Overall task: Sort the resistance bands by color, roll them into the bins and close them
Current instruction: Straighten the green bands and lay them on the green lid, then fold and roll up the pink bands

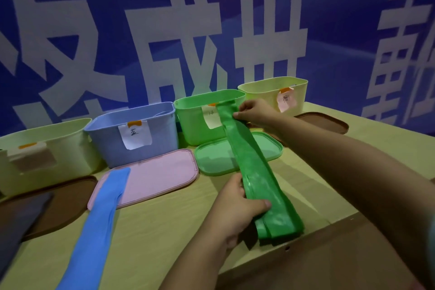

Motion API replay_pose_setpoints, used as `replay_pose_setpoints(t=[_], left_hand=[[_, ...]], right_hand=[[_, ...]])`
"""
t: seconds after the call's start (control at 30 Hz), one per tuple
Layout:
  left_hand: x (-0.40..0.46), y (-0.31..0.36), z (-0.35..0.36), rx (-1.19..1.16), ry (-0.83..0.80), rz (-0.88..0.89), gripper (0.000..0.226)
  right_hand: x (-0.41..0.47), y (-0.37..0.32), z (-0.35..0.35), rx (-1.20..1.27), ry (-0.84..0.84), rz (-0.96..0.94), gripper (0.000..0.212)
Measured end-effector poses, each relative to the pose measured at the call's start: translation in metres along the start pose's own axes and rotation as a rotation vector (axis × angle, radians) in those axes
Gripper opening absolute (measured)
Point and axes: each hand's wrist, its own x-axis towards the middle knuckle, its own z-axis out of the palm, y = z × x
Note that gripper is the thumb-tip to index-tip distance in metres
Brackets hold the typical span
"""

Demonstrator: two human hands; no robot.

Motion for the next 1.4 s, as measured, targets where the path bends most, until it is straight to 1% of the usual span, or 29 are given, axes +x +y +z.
replay_pose_setpoints(t=[0.07, 0.1, 0.17, 0.2, 0.23, 0.33, 0.5, 0.6, 0.67, 0.73, 0.83, 0.87, 0.9, 0.97, 1.03, 1.07, 1.1, 1.17, 1.2, 1.27, 1.3, 1.33, 1.4], left_hand=[[0.001, -0.004, 0.0, 0.068, 0.037, -0.009, 0.055], [0.001, -0.007, 0.001, 0.155, 0.065, -0.009, 0.063], [0.002, -0.01, 0.004, 0.385, 0.123, 0.008, 0.093], [0.002, -0.011, 0.005, 0.508, 0.147, 0.022, 0.102], [0.001, -0.01, 0.005, 0.609, 0.171, 0.036, 0.106], [0.006, -0.015, 0.002, 0.722, 0.189, 0.078, 0.108], [0.003, -0.021, -0.001, 0.956, 0.244, 0.115, 0.103], [0.003, -0.021, -0.006, 1.118, 0.295, 0.092, 0.099], [0.004, -0.022, -0.007, 1.179, 0.319, 0.077, 0.096], [0.004, -0.024, -0.007, 1.187, 0.317, 0.091, 0.093], [0.006, -0.025, -0.008, 1.106, 0.323, 0.101, 0.089], [0.006, -0.024, -0.009, 1.062, 0.329, 0.101, 0.087], [0.006, -0.023, -0.009, 1.02, 0.335, 0.105, 0.085], [0.006, -0.023, -0.01, 0.93, 0.362, 0.14, 0.074], [0.006, -0.023, -0.009, 0.796, 0.392, 0.2, 0.061], [0.006, -0.023, -0.008, 0.73, 0.399, 0.227, 0.056], [0.006, -0.023, -0.007, 0.677, 0.402, 0.246, 0.052], [0.006, -0.023, -0.006, 0.612, 0.409, 0.27, 0.047], [0.007, -0.023, -0.006, 0.592, 0.413, 0.279, 0.046], [0.007, -0.024, -0.007, 0.565, 0.417, 0.288, 0.046], [0.007, -0.025, -0.008, 0.557, 0.416, 0.291, 0.046], [0.007, -0.026, -0.008, 0.552, 0.416, 0.294, 0.046], [0.006, -0.027, -0.009, 0.534, 0.413, 0.298, 0.045]], right_hand=[[0.012, 0.013, 0.009, -0.077, -0.08, 0.025, 0.01], [0.017, 0.02, 0.014, -0.134, -0.11, 0.034, 0.013], [0.024, 0.034, 0.021, -0.204, -0.134, 0.055, 0.023], [0.028, 0.04, 0.024, -0.219, -0.135, 0.064, 0.025], [0.03, 0.046, 0.025, -0.232, -0.134, 0.07, 0.026], [0.038, 0.057, 0.028, -0.268, -0.134, 0.074, 0.029], [0.046, 0.067, 0.033, -0.333, -0.112, 0.046, 0.032], [0.049, 0.073, 0.036, -0.382, -0.115, 0.033, 0.03], [0.049, 0.08, 0.039, -0.451, -0.126, 0.034, 0.027], [0.046, 0.084, 0.041, -0.557, -0.103, 0.02, 0.027], [0.038, 0.077, 0.034, -0.685, -0.027, -0.078, 0.043], [0.034, 0.073, 0.024, -0.699, 0.007, -0.093, 0.045], [0.029, 0.07, 0.01, -0.703, 0.057, -0.101, 0.043], [0.019, 0.068, -0.026, -0.719, 0.166, -0.073, 0.03], [0.007, 0.075, -0.065, -0.738, 0.274, -0.003, 0.018], [0.0, 0.081, -0.083, -0.76, 0.303, 0.06, 0.015], [-0.009, 0.087, -0.096, -0.787, 0.305, 0.143, 0.017], [-0.024, 0.101, -0.112, -0.848, 0.256, 0.296, 0.025], [-0.029, 0.107, -0.114, -0.877, 0.222, 0.331, 0.028], [-0.033, 0.116, -0.112, -0.889, 0.212, 0.342, 0.028], [-0.033, 0.117, -0.11, -0.868, 0.229, 0.348, 0.029], [-0.032, 0.116, -0.107, -0.829, 0.247, 0.37, 0.035], [-0.029, 0.113, -0.101, -0.728, 0.254, 0.414, 0.039]])
